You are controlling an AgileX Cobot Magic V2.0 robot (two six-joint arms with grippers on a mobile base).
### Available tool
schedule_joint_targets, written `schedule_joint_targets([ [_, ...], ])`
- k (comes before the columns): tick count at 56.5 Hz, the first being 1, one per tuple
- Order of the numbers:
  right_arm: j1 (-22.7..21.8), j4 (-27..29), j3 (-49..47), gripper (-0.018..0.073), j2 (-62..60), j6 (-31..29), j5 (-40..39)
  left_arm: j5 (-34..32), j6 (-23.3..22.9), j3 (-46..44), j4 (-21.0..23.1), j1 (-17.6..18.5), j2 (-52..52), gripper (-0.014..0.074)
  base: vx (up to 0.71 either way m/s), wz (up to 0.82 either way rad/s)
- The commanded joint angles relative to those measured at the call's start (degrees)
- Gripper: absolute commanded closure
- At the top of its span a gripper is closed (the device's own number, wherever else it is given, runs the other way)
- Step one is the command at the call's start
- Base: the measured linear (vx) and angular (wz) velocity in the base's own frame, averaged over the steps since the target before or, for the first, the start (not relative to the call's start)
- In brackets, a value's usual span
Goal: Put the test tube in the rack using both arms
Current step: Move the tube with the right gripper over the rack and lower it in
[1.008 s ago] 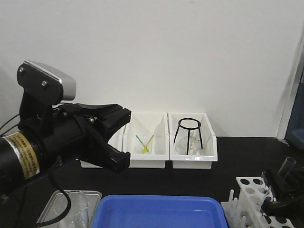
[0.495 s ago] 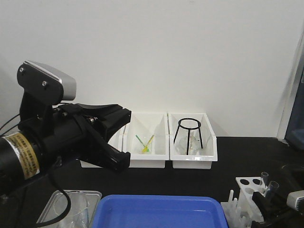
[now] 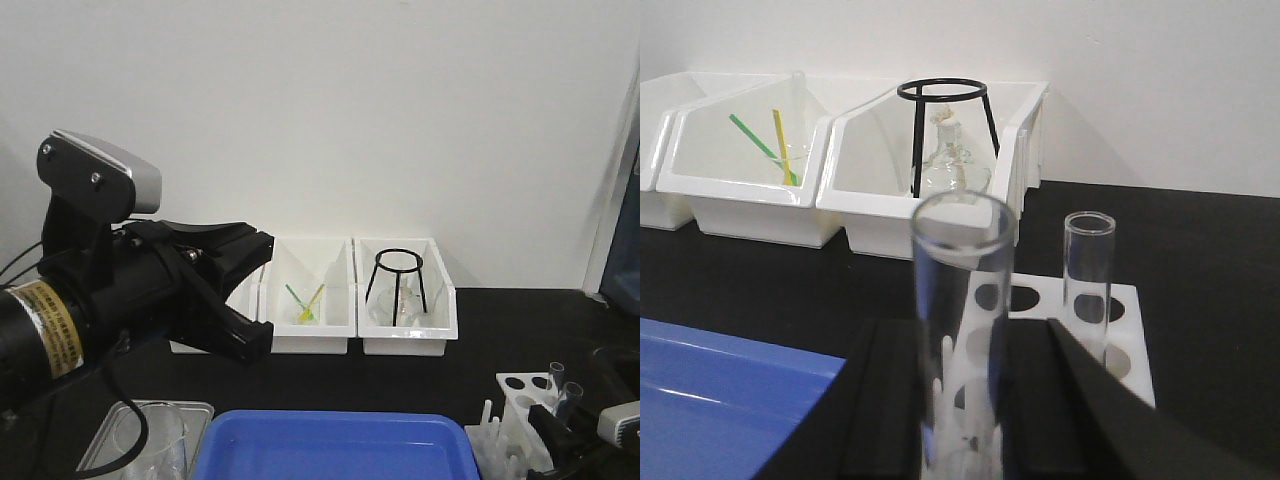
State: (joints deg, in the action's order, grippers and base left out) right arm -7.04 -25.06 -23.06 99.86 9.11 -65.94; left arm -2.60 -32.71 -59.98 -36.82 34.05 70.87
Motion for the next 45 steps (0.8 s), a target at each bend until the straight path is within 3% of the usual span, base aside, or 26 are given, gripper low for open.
schedule_joint_targets([
  [1, -0.2, -0.3, -1.0, 0.0564, -2.2, -0.7, -5.8, -3.4, -0.5, -1.9, 0.7, 0.0, -1.6, 0.0603, 0.00, 0.00],
  [20, -0.2, 0.6, -1.0, 0.0561, -5.0, -0.7, 2.9, -4.2, -0.5, 1.5, 0.7, 0.0, -1.6, 0.0603, 0.00, 0.00],
  [29, -0.2, 0.7, -1.0, 0.0545, -5.0, -0.8, 1.9, -5.7, -0.5, 3.5, 0.7, 0.0, -1.6, 0.0603, 0.00, 0.00],
  [38, -0.2, 0.8, -1.0, 0.0445, -5.0, -0.9, 1.5, -7.1, -0.5, 3.5, 0.7, 0.0, -1.6, 0.0603, 0.00, 0.00],
  [45, -0.2, 0.8, -1.0, 0.0293, -5.0, -0.9, 0.9, -7.3, -0.5, 3.5, 0.7, 0.0, -1.6, 0.0603, 0.00, 0.00],
])
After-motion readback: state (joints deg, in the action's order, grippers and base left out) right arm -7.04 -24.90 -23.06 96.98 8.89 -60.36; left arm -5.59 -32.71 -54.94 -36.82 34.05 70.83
